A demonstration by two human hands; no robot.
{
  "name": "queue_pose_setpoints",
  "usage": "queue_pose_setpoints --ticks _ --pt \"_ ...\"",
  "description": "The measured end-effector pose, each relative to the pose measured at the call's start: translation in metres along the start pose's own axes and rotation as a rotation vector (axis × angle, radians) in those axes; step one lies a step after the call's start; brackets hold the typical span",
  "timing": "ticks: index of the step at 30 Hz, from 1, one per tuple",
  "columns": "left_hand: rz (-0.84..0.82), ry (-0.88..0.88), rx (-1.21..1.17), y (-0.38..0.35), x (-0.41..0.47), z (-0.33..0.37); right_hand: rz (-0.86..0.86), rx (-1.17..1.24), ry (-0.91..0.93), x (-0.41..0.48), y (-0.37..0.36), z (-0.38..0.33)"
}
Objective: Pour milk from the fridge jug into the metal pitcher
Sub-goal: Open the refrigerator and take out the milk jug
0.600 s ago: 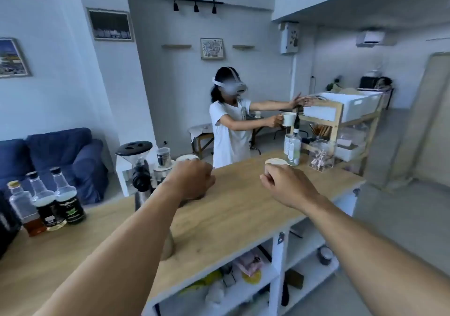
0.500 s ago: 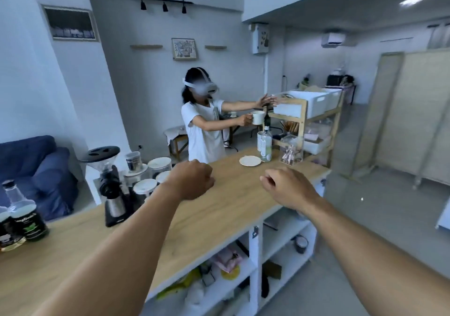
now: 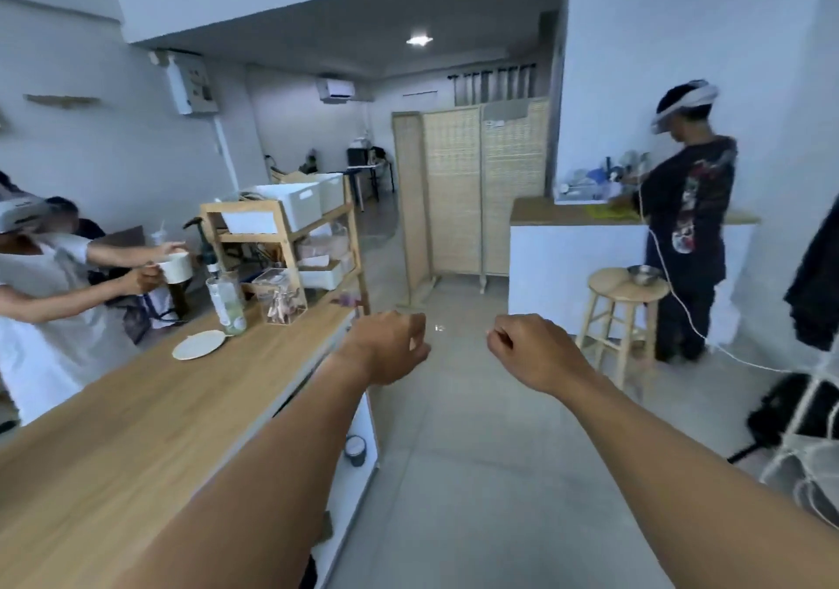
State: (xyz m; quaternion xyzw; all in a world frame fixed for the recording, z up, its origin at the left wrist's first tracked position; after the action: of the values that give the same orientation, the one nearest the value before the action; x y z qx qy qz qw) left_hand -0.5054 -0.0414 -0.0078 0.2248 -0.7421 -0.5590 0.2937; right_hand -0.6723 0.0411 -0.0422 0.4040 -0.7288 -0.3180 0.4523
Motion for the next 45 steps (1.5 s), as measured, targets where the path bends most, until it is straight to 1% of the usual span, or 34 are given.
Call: queue_pose_setpoints --ticks 1,2,5,8,13,16,19,25,29,34,40,45 --pt "-0.002 -0.046 -0.028 0.0 0.02 0.022 0.017 -0.021 -0.057 -0.008 0.015 0.027" --pt "-0.014 -0.06 -0.059 -0.004 0.031 0.027 0.015 -0.038 -0.084 -0.012 0.021 0.04" --pt "-0.049 -0.185 -0.183 -0.01 0.078 0.073 0.039 -0.102 -0.22 -0.033 0.056 0.103" --pt "-0.034 -0.341 -0.224 -0.007 0.122 0.134 0.12 -0.141 -0.363 -0.058 0.098 0.162" --pt "0.032 -0.587 -0.256 -0.001 0.175 0.225 0.2 -0.244 -0.567 -0.097 0.146 0.222" --pt "0.054 -0.721 -0.304 0.004 0.193 0.271 0.206 -0.29 -0.706 -0.119 0.165 0.246" --pt "0.06 -0.824 -0.356 0.007 0.212 0.303 0.257 -0.34 -0.809 -0.134 0.185 0.257" --pt "0.079 -0.974 -0.368 0.018 0.248 0.351 0.343 -0.44 -1.027 -0.172 0.217 0.265" --pt "0.118 -1.117 -0.378 0.036 0.249 0.395 0.425 -0.488 -1.116 -0.195 0.232 0.263" --pt "0.16 -1.325 -0.403 0.057 0.227 0.464 0.526 -0.536 -1.244 -0.239 0.243 0.265" --pt "0.217 -1.466 -0.427 0.068 0.207 0.534 0.613 -0.573 -1.343 -0.291 0.251 0.279" --pt "0.289 -1.579 -0.445 0.084 0.195 0.585 0.652 -0.561 -1.37 -0.315 0.267 0.312"
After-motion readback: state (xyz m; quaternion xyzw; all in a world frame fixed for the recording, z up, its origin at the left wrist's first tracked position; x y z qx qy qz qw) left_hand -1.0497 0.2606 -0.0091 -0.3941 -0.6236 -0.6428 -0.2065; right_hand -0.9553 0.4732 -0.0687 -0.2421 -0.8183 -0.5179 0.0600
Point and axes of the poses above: each hand's wrist, its own x-axis towards the middle knuckle, its own y-axis out of the back of the hand, z = x × y, the point moved 5 cm from there along x, towards the middle knuckle, and after that the axes turned 3 degrees about x, right-handed, at the moved point
